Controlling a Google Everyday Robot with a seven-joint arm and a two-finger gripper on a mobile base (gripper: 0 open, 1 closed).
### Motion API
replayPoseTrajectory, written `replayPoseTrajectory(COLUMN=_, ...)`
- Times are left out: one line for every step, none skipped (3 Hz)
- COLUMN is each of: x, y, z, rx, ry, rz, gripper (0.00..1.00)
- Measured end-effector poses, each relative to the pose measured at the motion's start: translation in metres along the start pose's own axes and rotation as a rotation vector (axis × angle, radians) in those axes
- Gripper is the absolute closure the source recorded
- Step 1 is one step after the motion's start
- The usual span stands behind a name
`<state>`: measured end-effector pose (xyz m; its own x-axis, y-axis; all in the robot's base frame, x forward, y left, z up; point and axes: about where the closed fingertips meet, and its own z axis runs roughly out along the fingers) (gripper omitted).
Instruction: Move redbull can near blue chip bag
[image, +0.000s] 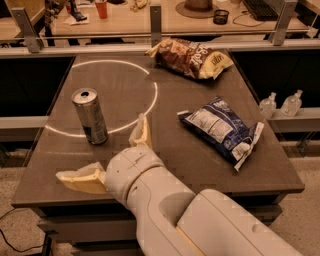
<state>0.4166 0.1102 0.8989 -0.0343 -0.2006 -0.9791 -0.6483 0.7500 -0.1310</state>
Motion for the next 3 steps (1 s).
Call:
replayPoseTrajectory(x=0.0083, y=-0.0010, z=0.0063, rx=-0.002, ry=0.001, rz=0.000, gripper=0.00)
replayPoseTrajectory(x=0.0127, y=-0.0029, z=0.0105, rx=-0.010, ry=0.000, rz=-0.020, gripper=0.00)
replayPoseTrajectory(x=0.0135, y=-0.0045, z=0.0121, rx=-0.012, ry=-0.001, rz=-0.030, gripper=0.00)
